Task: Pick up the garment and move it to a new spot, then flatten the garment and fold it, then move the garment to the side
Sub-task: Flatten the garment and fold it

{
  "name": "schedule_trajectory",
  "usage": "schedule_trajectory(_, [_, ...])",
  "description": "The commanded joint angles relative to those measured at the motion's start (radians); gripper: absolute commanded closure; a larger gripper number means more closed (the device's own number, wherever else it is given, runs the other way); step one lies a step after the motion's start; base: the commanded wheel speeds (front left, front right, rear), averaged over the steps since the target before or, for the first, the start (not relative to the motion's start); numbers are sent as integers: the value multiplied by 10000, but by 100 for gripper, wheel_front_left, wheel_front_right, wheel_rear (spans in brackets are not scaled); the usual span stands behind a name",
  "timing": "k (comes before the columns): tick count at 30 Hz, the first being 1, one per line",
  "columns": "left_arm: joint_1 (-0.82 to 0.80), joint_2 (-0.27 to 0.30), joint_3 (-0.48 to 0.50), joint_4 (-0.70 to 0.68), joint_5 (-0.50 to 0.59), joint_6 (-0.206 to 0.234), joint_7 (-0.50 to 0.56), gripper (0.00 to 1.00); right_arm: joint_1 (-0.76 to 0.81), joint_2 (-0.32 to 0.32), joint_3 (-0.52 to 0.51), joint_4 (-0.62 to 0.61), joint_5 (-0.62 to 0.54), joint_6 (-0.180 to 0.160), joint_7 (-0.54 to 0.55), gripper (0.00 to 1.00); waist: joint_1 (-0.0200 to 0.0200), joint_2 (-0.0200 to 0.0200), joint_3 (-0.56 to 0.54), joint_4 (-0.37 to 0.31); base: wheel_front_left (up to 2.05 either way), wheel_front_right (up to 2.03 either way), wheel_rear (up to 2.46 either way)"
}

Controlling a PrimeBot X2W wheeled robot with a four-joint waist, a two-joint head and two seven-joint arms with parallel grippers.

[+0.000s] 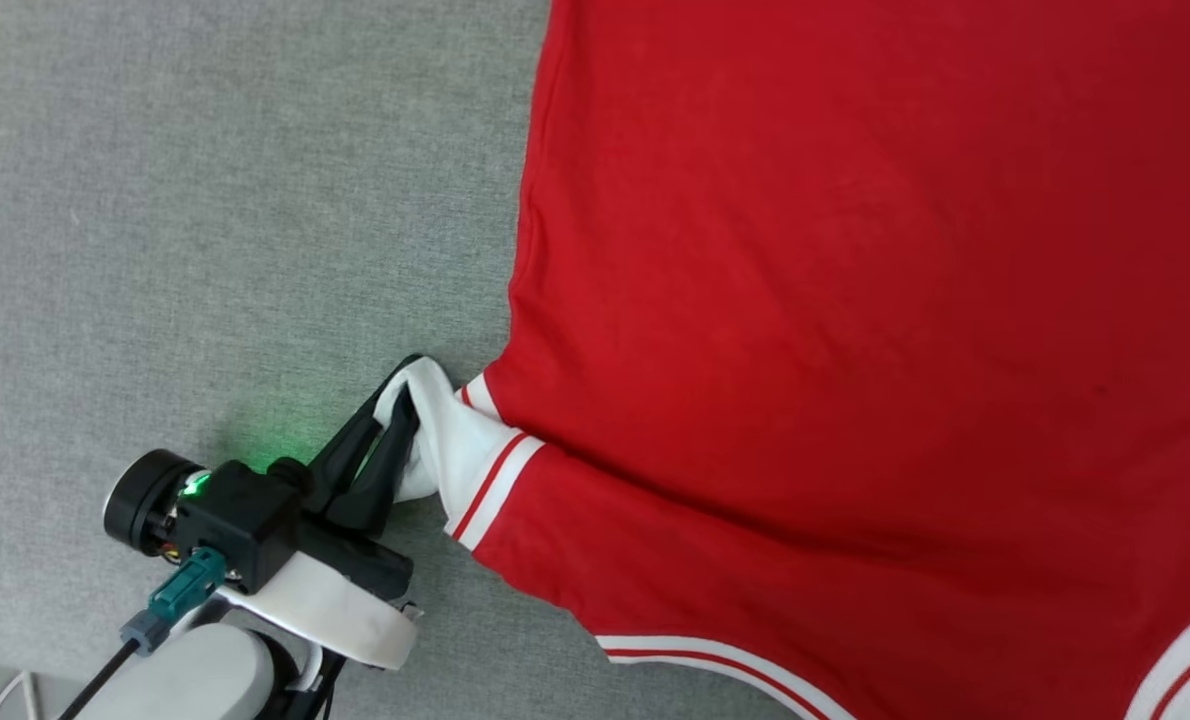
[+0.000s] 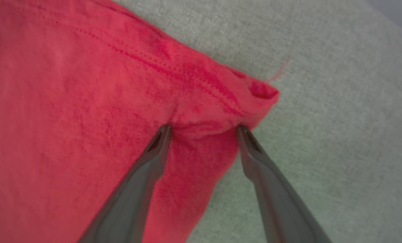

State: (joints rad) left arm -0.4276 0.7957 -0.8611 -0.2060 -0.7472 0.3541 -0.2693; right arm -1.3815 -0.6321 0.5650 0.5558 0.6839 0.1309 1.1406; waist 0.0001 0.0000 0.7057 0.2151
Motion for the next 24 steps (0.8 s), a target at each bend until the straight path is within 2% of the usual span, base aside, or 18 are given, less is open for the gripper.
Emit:
schedule_trajectory(1, [-75, -125, -74, 174, 28, 65, 102, 100, 655, 44, 214, 253, -135, -3, 164, 0, -1, 0, 314, 285, 0, 0, 0])
schedule_trajectory(4, [-84, -132, -88, 193, 126, 151, 118, 100, 1181, 11, 248, 317, -174, -3, 270, 0, -1, 0, 329, 301, 0, 0, 0])
schedule_trajectory(5, [-67, -143, -83, 191, 131, 149, 124, 100, 1257, -26, 220, 285, -190, -5, 227, 65, -1, 0, 303, 295, 0, 0, 0])
schedule_trajectory(6, [-44, -150, -71, 202, 139, 162, 124, 100, 1285, -51, 118, 249, -178, -5, 132, 100, -1, 0, 255, 282, 0, 0, 0])
schedule_trajectory(11, [197, -202, 96, 138, 129, 263, 82, 100, 943, 36, -577, -26, -86, -3, -676, 100, -1, 0, -197, 106, 0, 0, 0])
schedule_trajectory(16, [586, -135, 274, 189, 66, 336, 71, 100, 1108, -180, -423, -593, 133, -3, -1298, 100, -1, 0, -1060, -238, 0, 0, 0])
schedule_trajectory(19, [840, -66, 324, 118, 8, 380, 63, 100, 1650, -536, -9, -1151, 521, -3, -1643, 100, -1, 0, -1683, -495, 0, 0, 0])
schedule_trajectory(24, [1293, 102, 336, 33, -136, 577, 83, 100, 3001, -1622, 582, -2552, 1423, -3, -2359, 100, -1, 0, -2696, -896, 0, 0, 0])
